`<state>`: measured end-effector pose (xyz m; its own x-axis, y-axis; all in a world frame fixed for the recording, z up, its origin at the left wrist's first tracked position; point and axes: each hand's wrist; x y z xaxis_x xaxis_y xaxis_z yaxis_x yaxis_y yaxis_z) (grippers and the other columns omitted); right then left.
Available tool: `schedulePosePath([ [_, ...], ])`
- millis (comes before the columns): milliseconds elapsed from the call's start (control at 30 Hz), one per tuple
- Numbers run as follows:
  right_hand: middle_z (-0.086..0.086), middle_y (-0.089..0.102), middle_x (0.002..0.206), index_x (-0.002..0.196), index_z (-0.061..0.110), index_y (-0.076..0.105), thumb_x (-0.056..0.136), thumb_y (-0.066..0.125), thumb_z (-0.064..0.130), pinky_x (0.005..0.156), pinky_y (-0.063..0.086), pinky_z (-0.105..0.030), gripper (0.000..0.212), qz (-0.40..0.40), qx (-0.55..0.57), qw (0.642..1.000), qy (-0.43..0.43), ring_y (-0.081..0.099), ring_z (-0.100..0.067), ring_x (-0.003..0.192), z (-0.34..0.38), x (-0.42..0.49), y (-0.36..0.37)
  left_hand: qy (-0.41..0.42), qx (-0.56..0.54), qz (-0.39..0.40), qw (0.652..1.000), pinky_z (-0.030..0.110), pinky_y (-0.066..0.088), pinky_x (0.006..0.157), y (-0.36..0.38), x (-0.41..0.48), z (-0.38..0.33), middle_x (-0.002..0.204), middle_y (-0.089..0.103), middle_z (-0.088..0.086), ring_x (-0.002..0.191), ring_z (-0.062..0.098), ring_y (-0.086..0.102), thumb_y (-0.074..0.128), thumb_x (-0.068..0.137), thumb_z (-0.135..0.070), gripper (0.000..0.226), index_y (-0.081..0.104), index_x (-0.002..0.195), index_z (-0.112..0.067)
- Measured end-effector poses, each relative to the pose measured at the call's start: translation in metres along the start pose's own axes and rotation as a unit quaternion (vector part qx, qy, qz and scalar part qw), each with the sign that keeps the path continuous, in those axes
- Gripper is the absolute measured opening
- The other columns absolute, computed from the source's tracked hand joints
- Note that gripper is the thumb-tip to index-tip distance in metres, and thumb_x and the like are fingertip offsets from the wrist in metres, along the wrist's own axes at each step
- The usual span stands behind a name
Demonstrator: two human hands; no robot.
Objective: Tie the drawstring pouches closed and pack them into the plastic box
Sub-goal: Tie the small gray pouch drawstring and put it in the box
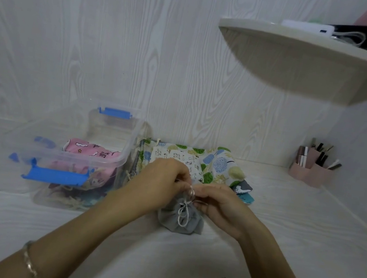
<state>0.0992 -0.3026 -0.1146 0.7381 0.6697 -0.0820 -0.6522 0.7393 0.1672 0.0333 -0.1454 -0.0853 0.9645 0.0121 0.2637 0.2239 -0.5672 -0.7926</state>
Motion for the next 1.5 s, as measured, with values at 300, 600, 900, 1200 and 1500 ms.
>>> schedulePosePath([
  [300,-0.006,0.070,0.073,0.078,0.014,0.068,0.073,0.080,0.015,0.063,0.055,-0.024,0.014,-0.199,-0.297,0.923,-0.140,0.064,-0.012,0.063,-0.001,-0.007,0.012,-0.134,-0.193,0.046,0.971,0.015,0.040,0.049,0.001,0.001,0.004,0.068,0.060,0.007,0.055,0.010,0.050,0.055,0.094,-0.015,0.026,0.070,0.077,-0.003],
  [600,0.004,0.069,0.077,0.081,0.018,0.076,0.080,0.074,0.030,0.063,0.052,-0.018,0.012,-0.184,-0.345,0.899,-0.199,0.062,-0.004,0.067,-0.006,-0.011,0.015,-0.166,-0.275,0.062,0.945,0.009,0.033,0.036,0.002,-0.002,0.007,0.052,0.053,0.000,0.034,-0.001,0.042,0.060,0.092,-0.013,0.020,0.068,0.079,0.001],
  [900,0.004,0.067,0.072,0.077,0.015,0.074,0.084,0.072,0.015,0.060,0.047,-0.013,0.006,-0.194,-0.356,0.896,-0.181,0.058,0.001,0.062,-0.008,-0.016,0.004,-0.131,-0.255,-0.008,0.958,0.024,0.055,0.065,0.001,-0.001,0.019,0.072,0.071,0.011,0.058,0.009,0.062,0.061,0.091,-0.013,0.014,0.071,0.085,-0.004],
  [1200,0.001,0.065,0.075,0.074,0.016,0.072,0.084,0.073,0.017,0.061,0.047,-0.014,0.009,-0.194,-0.396,0.880,-0.174,0.056,-0.001,0.063,-0.021,-0.025,-0.014,-0.207,-0.332,-0.042,0.919,0.047,0.052,0.072,0.002,-0.007,0.027,0.064,0.060,0.009,0.060,0.016,0.072,0.049,0.099,-0.015,0.023,0.048,0.077,-0.008],
  [1500,0.014,0.060,0.112,0.117,0.036,0.059,0.080,0.065,0.053,0.082,0.049,-0.019,0.040,-0.118,-0.356,0.920,-0.111,0.057,0.003,0.101,-0.020,-0.031,-0.012,-0.214,-0.347,-0.037,0.912,0.017,0.043,0.038,0.005,-0.010,0.024,0.063,0.056,0.005,0.051,0.013,0.067,0.046,0.100,-0.013,0.026,0.051,0.075,-0.007],
])
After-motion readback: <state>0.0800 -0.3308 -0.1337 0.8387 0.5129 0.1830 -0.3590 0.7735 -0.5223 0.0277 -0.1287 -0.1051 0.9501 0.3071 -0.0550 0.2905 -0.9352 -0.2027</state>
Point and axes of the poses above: each hand's wrist, its own x-axis towards the middle knuckle, its own y-axis out of the palm, z = x × y
